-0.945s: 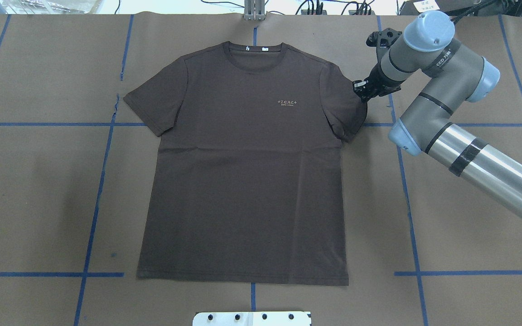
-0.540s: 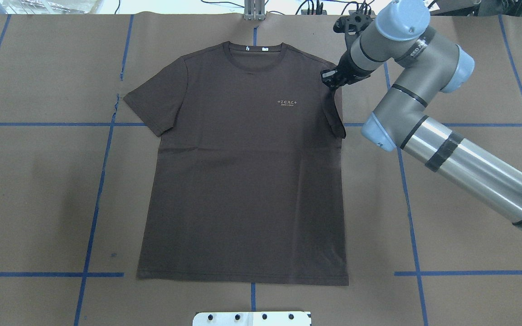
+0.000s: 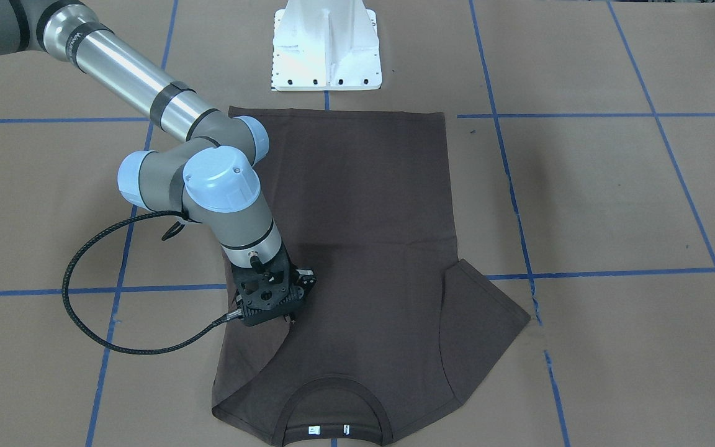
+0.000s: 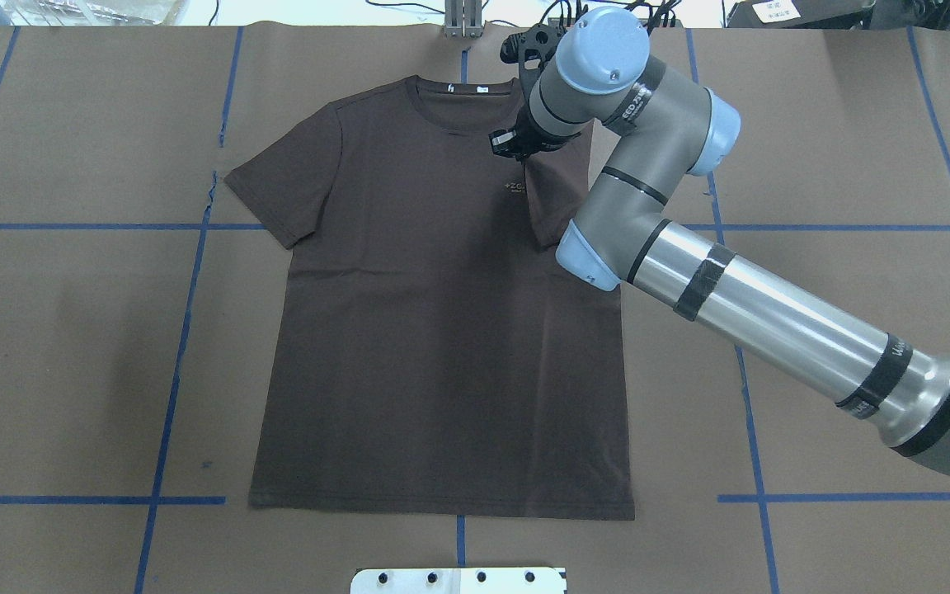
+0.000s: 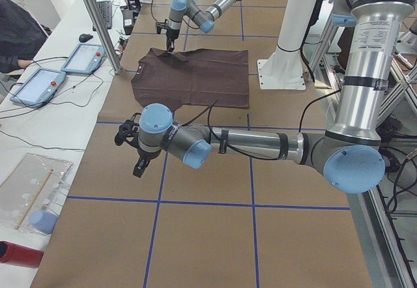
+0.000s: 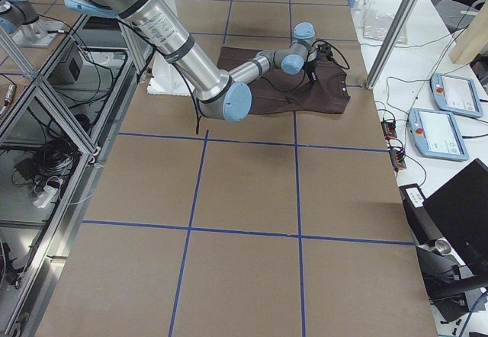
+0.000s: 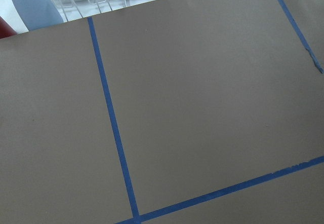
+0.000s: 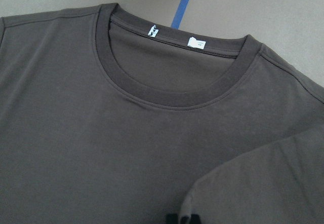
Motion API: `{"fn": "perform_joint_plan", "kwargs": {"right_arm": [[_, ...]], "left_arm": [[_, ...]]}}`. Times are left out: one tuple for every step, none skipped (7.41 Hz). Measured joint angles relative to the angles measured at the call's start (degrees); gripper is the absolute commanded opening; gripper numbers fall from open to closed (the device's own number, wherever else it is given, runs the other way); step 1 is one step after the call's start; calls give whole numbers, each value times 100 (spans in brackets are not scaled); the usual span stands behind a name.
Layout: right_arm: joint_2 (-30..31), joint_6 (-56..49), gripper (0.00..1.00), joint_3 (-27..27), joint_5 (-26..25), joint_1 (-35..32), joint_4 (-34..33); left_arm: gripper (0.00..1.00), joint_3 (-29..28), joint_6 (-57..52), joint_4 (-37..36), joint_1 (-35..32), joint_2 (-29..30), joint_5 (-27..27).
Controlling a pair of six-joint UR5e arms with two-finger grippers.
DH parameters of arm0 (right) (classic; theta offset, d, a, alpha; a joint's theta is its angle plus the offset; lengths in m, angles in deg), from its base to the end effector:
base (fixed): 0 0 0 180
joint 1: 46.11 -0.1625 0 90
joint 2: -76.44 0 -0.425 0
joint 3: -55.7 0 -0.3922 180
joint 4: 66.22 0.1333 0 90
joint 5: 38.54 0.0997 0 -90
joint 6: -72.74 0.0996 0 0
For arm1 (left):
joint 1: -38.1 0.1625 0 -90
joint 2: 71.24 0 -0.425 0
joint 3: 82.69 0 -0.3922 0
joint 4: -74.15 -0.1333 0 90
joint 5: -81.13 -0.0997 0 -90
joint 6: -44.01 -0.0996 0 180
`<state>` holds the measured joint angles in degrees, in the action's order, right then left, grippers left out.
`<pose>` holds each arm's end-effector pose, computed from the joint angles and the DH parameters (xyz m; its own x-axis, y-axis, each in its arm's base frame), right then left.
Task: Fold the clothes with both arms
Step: 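Fold the sleeve inward toward the collar with the right gripper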
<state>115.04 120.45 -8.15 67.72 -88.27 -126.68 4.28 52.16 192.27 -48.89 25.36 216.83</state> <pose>-0.5389 -0.6302 0.2340 0.6356 -0.2959 0.7130 -0.0636 0.9004 0.4304 -0.0324 -0.5641 0.5671 0.6772 0.2875 -0.6773 0.0518 0.8996 0.4337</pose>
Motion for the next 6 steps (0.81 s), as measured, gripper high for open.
{"fn": "perform_joint_plan", "kwargs": {"right_arm": [[5, 36, 100, 16, -16, 10, 68], [8, 132, 100, 12, 11, 3, 87], [19, 264, 100, -27, 150, -23, 13], [91, 350, 100, -206, 432, -104, -280], [277, 373, 100, -617, 741, -237, -807], [580, 334, 100, -1241, 970, -387, -1465]], "left_arm": [[100, -16, 23, 1, 7, 26, 0], [100, -16, 213, 16, 29, 100, -4], [100, 2, 698, 161, 171, 194, -21], [100, 17, 1430, 528, 502, 251, -127], [100, 35, 2340, 985, 952, 286, -470], [100, 62, 3288, 1359, 1471, 320, -1001]]}}
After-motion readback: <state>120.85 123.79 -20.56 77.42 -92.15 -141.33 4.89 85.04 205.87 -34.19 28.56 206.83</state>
